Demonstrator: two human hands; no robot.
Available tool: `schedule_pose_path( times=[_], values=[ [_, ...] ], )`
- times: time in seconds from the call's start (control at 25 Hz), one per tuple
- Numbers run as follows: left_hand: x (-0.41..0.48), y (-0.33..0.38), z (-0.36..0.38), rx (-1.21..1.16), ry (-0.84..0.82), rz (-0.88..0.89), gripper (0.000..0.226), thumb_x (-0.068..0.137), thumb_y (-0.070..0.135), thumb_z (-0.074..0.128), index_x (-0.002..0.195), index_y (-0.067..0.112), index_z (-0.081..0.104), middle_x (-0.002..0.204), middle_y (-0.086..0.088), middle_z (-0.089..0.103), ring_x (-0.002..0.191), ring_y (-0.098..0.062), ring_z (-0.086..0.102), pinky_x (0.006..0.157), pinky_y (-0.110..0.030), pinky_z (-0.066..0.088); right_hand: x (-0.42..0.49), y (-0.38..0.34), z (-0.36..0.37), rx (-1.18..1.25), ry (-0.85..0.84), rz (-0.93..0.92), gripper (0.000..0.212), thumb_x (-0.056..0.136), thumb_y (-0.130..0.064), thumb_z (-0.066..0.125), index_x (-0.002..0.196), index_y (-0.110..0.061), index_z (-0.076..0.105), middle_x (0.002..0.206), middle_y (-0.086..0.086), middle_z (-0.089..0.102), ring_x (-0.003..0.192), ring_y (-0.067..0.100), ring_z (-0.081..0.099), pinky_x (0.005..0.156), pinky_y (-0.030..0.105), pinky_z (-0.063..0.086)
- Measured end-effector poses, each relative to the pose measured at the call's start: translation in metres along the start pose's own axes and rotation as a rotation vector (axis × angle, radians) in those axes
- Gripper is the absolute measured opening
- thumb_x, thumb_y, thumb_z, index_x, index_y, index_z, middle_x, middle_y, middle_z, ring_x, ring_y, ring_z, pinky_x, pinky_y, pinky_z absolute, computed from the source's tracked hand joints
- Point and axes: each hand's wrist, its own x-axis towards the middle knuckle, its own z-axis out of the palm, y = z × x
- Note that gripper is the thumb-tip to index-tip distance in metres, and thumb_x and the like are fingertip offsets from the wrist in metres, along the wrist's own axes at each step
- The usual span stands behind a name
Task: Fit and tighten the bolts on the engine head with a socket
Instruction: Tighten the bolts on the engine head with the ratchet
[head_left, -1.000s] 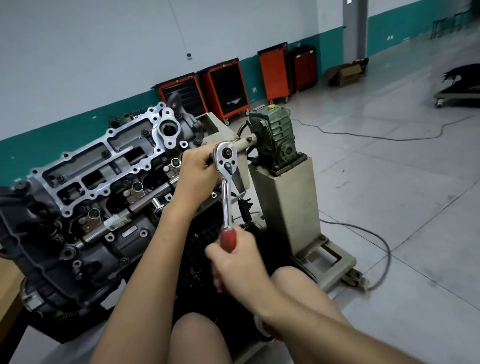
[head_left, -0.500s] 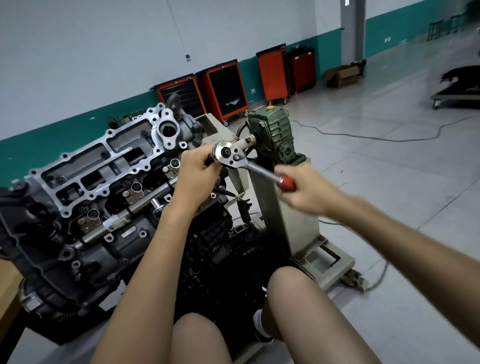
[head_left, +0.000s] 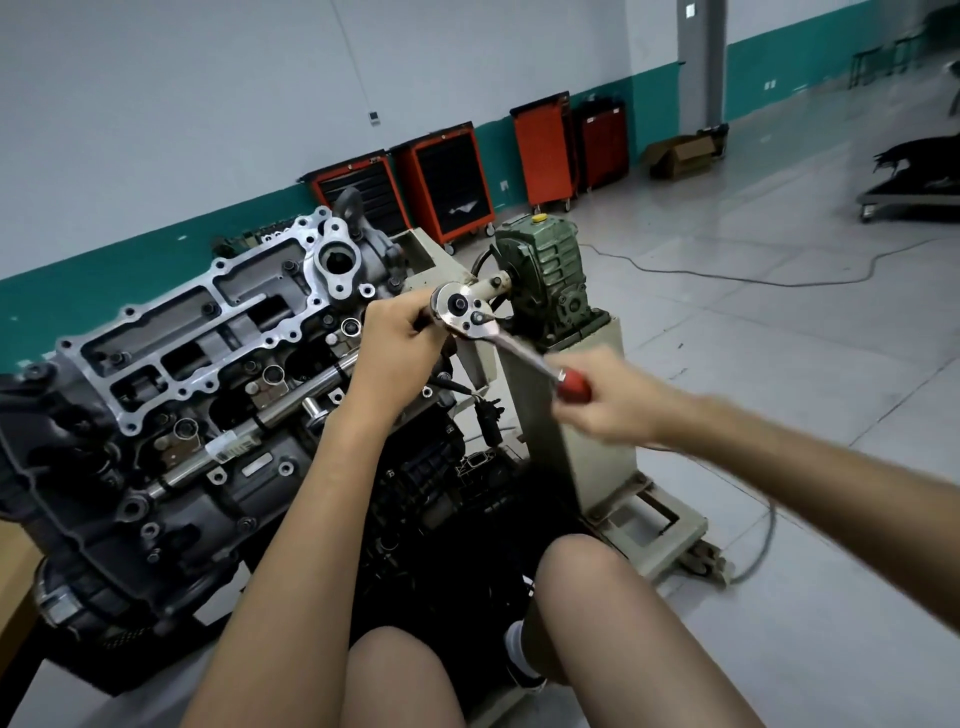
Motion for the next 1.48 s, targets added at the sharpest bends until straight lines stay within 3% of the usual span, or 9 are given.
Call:
schedule_pose_path(
  times=[0.12,0.2,0.36,0.52,0.88,1.0,1.28,1.4,1.48],
  values=[
    [0.001,0.003,0.001,0.012,0.006,0.007,0.021,0.081,-0.007,0.052,0.061,-0.010,0.053,0.048,-0.003,0.036,0.049,-0.006,0.028,0.048,-0.017,0.022,0.030,0.004,-0.043,-0.360,0.089,-0.085,0.038,0.079,-0.006,0.061,0.063,-0.030,0.037,0.054,-0.010,0.043,0.050,0.004,0.043,0.049,0.024,0.030],
    [0.000,0.003,0.000,0.024,0.005,0.011,0.017,0.081,-0.006,0.052,0.066,-0.011,0.058,0.051,-0.018,0.044,0.051,-0.011,0.028,0.049,-0.022,0.024,0.020,0.002,-0.025,-0.286,0.152,-0.027,0.039,0.078,-0.003,0.063,0.063,-0.028,0.037,0.054,-0.007,0.044,0.050,0.011,0.043,0.051,0.027,0.029],
    [-0.002,-0.001,0.002,0.019,0.038,0.018,0.015,0.081,-0.003,0.053,0.072,-0.011,0.063,0.065,-0.027,0.059,0.059,-0.038,0.047,0.054,-0.038,0.040,-0.030,-0.043,0.087,0.482,0.296,0.166,0.038,0.077,0.001,0.064,0.061,-0.022,0.038,0.046,-0.011,0.035,0.042,0.007,0.031,0.042,0.021,0.029],
    [0.001,-0.004,0.003,0.002,0.056,0.008,0.019,0.084,-0.005,0.058,0.065,-0.007,0.061,0.058,-0.024,0.056,0.053,-0.032,0.046,0.054,-0.044,0.043,-0.023,-0.099,0.149,1.044,0.268,0.284,0.020,0.067,-0.014,0.055,0.058,-0.025,0.040,0.044,-0.003,0.038,0.029,0.012,0.036,0.034,0.017,0.032],
    [-0.002,0.003,0.000,0.019,0.021,-0.001,0.018,0.082,-0.010,0.052,0.064,-0.013,0.056,0.053,-0.024,0.043,0.052,-0.008,0.027,0.050,-0.025,0.022,0.031,-0.002,-0.047,-0.401,0.109,-0.105,0.034,0.077,-0.002,0.062,0.064,-0.024,0.040,0.050,-0.011,0.039,0.046,0.002,0.039,0.046,0.014,0.026],
    [-0.004,0.002,0.002,0.024,0.042,-0.003,0.016,0.081,-0.006,0.051,0.069,-0.011,0.061,0.056,-0.025,0.049,0.051,-0.012,0.030,0.050,-0.029,0.025,0.011,-0.006,-0.015,-0.228,0.156,-0.010,0.036,0.076,0.001,0.063,0.062,-0.024,0.039,0.051,-0.009,0.040,0.047,0.006,0.038,0.049,0.025,0.028],
    [-0.003,-0.008,0.005,-0.010,0.087,-0.015,0.023,0.085,0.000,0.059,0.065,-0.011,0.057,0.059,-0.026,0.053,0.054,-0.023,0.039,0.053,-0.043,0.040,-0.027,-0.098,0.146,1.049,0.231,0.279,0.019,0.070,-0.011,0.056,0.065,-0.016,0.038,0.045,-0.001,0.039,0.030,0.012,0.037,0.034,0.017,0.032],
    [-0.002,-0.009,0.004,-0.017,0.049,0.005,0.026,0.085,-0.002,0.059,0.060,-0.009,0.054,0.054,-0.021,0.053,0.051,-0.028,0.041,0.050,-0.038,0.038,-0.030,-0.072,0.117,0.783,0.203,0.272,0.027,0.076,-0.004,0.059,0.064,-0.018,0.039,0.044,-0.005,0.037,0.032,0.009,0.035,0.035,0.017,0.031],
    [-0.001,-0.004,0.003,-0.015,0.028,0.024,0.032,0.083,-0.005,0.056,0.053,-0.002,0.047,0.045,-0.002,0.043,0.045,-0.008,0.032,0.046,-0.024,0.031,-0.026,-0.032,0.071,0.413,0.137,0.193,0.034,0.079,0.003,0.060,0.062,-0.018,0.039,0.048,-0.008,0.036,0.038,0.005,0.033,0.040,0.021,0.031]
  ],
)
